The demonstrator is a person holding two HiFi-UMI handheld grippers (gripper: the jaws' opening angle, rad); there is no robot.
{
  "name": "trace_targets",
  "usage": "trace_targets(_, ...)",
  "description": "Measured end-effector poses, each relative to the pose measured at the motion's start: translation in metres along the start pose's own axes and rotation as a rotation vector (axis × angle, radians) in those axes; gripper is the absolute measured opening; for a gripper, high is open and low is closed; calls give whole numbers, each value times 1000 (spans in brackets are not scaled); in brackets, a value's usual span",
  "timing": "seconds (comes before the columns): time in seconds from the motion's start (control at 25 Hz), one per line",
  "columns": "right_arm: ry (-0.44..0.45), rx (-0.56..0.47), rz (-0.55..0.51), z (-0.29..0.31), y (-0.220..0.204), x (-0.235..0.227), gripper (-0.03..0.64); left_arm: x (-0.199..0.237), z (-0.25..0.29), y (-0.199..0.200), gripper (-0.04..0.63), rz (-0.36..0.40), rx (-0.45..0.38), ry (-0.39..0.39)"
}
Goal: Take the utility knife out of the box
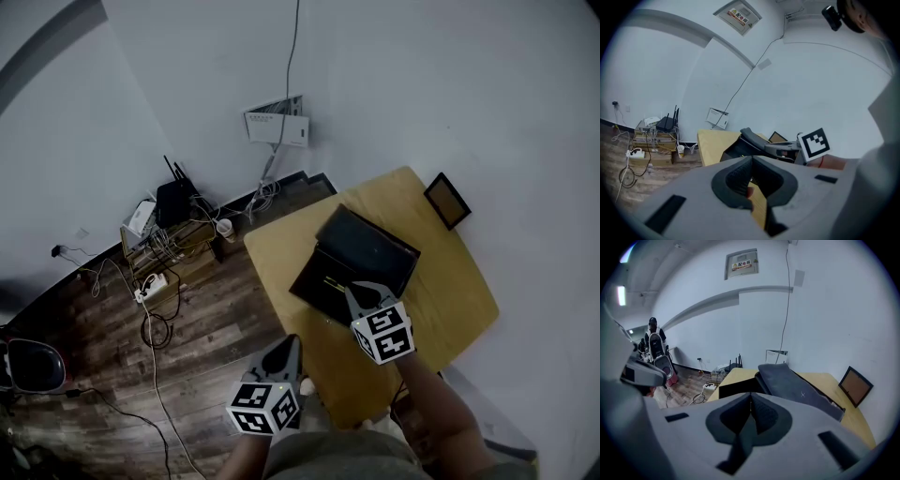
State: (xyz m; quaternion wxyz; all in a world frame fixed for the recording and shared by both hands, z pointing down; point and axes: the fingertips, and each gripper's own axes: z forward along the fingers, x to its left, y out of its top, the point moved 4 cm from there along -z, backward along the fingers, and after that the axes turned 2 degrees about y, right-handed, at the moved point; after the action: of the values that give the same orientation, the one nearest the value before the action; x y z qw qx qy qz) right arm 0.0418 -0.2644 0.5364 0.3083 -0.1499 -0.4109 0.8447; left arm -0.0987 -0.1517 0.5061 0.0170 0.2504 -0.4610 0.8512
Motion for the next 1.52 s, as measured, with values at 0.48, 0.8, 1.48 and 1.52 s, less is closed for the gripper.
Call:
trace_targets(0.48, 77, 177, -69, 58, -27, -9, 2, 5, 22, 2, 3, -24, 13, 7)
trace_targets(0.8, 119, 281, -102, 77, -45, -1, 115, 12, 23, 0, 3, -34, 21, 13)
trace_targets(1.48, 85, 327, -164, 93, -57, -1, 86, 17, 17, -3, 3, -32, 23, 24)
trace_targets(1.52, 74, 325, -170, 93, -57, -3, 41, 17, 17, -3, 3, -31, 22, 24)
